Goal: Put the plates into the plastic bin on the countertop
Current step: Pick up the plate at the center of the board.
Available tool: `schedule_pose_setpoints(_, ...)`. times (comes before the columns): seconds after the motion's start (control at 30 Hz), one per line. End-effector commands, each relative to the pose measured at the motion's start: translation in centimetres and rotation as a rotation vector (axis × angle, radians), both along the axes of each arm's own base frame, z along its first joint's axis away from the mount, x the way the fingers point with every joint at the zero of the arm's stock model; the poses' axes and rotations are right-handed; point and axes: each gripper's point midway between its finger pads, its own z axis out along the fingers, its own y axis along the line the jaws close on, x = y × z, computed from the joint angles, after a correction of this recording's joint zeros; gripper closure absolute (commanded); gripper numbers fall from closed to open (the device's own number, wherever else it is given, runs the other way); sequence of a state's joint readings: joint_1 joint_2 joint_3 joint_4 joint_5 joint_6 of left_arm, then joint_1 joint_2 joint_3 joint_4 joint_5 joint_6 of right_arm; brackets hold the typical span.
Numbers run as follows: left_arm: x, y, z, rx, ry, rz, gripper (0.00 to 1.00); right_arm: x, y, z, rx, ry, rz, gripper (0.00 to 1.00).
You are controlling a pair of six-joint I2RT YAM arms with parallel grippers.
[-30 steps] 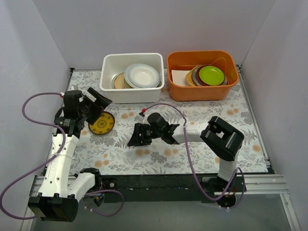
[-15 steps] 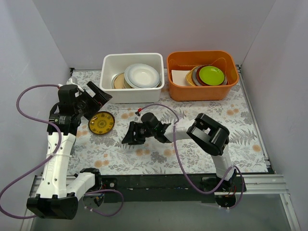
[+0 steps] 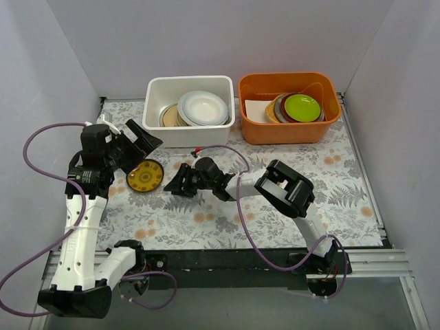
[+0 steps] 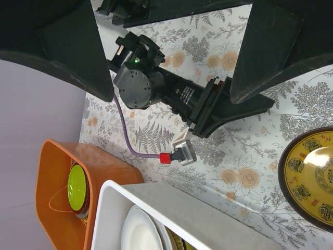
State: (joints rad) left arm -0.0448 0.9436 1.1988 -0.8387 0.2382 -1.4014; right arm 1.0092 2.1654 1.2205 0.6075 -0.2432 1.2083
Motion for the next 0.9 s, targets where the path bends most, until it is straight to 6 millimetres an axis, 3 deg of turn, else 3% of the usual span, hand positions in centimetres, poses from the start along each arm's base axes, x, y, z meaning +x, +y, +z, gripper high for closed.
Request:
schedule_pose_setpoints(0.0, -1.1, -0.2, -0.1, 0.017, 0.001, -0.036, 0.05, 2.0, 1.4, 1.1, 0.091, -0.008, -0.092, 0.44)
schedule_pose_setpoints(0.2, -1.4, -0.4, 0.0, 0.021, 0.000, -0.055, 0.05, 3.3, 3.3, 1.2, 0.110, 0.001, -0.106, 0.45)
schedule_pose_setpoints(0.5, -1.8, -0.5, -0.6, 0.019, 0.018, -0.062, 0.04, 5.3, 4.3, 0.9, 0.097, -0.006, -0.180, 0.50)
schedule_pose_setpoints(0.87, -2.2, -0.5, -2.1, 0.023, 0.041, -0.067, 0.04, 6.1, 4.4, -1.6, -0.035, 0.013, -0.241, 0.58)
